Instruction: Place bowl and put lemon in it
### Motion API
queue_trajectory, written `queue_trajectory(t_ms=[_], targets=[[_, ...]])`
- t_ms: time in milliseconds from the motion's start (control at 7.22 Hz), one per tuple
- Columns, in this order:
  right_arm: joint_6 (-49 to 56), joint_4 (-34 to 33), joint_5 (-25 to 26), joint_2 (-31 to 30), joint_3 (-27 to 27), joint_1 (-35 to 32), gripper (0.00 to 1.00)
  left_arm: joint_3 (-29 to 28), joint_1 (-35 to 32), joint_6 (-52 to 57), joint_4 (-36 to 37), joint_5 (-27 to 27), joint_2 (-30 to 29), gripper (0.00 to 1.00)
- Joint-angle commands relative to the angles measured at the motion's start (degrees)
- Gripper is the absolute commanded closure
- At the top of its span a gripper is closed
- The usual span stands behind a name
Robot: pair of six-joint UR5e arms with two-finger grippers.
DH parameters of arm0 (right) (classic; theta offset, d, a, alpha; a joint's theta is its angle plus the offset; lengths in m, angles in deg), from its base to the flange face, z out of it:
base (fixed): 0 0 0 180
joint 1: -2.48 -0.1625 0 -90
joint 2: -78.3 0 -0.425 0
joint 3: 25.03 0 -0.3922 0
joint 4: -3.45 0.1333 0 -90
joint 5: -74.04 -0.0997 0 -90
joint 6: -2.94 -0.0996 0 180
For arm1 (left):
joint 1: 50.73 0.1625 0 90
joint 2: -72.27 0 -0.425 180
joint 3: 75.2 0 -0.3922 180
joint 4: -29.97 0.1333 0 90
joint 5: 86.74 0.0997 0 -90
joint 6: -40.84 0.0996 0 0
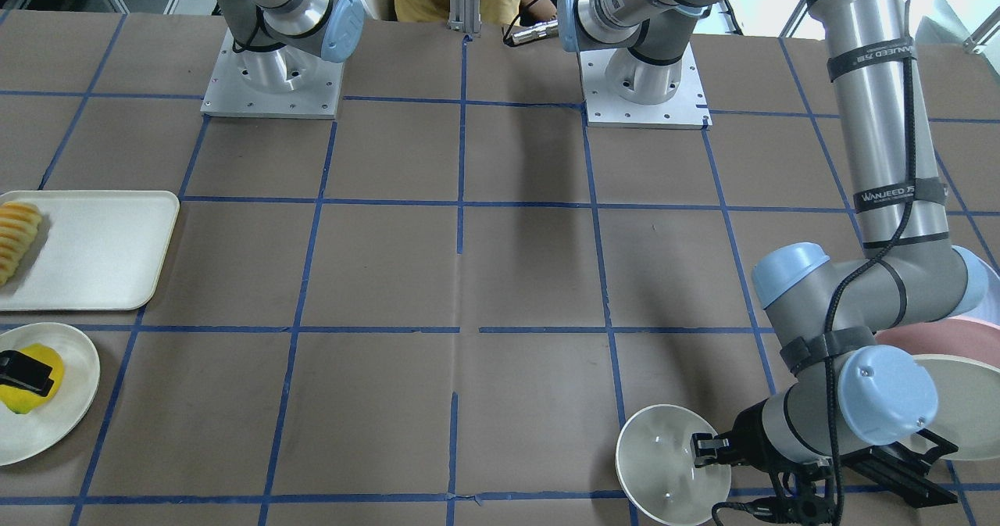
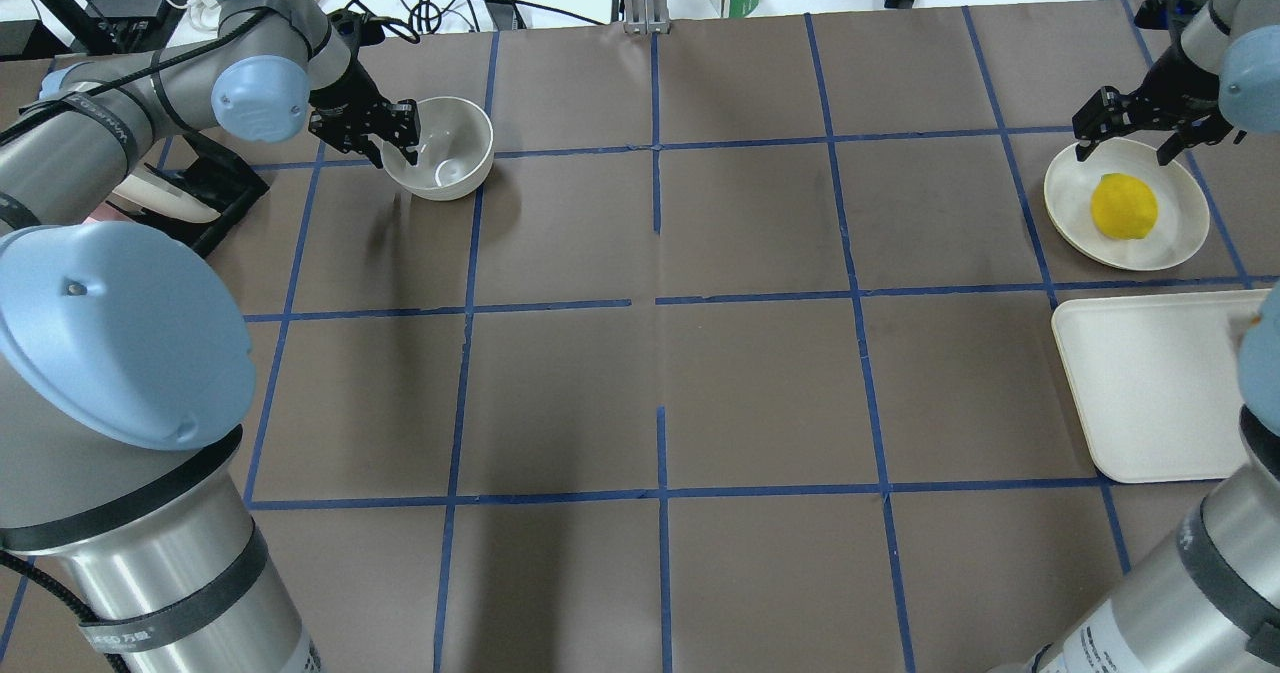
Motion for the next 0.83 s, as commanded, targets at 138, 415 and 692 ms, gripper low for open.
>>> queue_trajectory(t_ms=[138, 415, 692], targets=[[6.0, -2.6, 0.0, 3.2, 0.2, 1.0, 0.0, 1.3, 0.4, 0.7, 0.7, -1.2, 0.4, 1.0], [6.0, -2.6, 0.1, 4.5, 0.3, 1.1, 0.0, 1.0, -0.6, -0.1, -0.1, -2.9, 2.5, 1.0], [6.3, -1.6, 2.7, 4.4, 0.3, 1.8, 0.0, 2.0, -1.2, -0.1, -1.5, -3.3, 4.7, 1.0]])
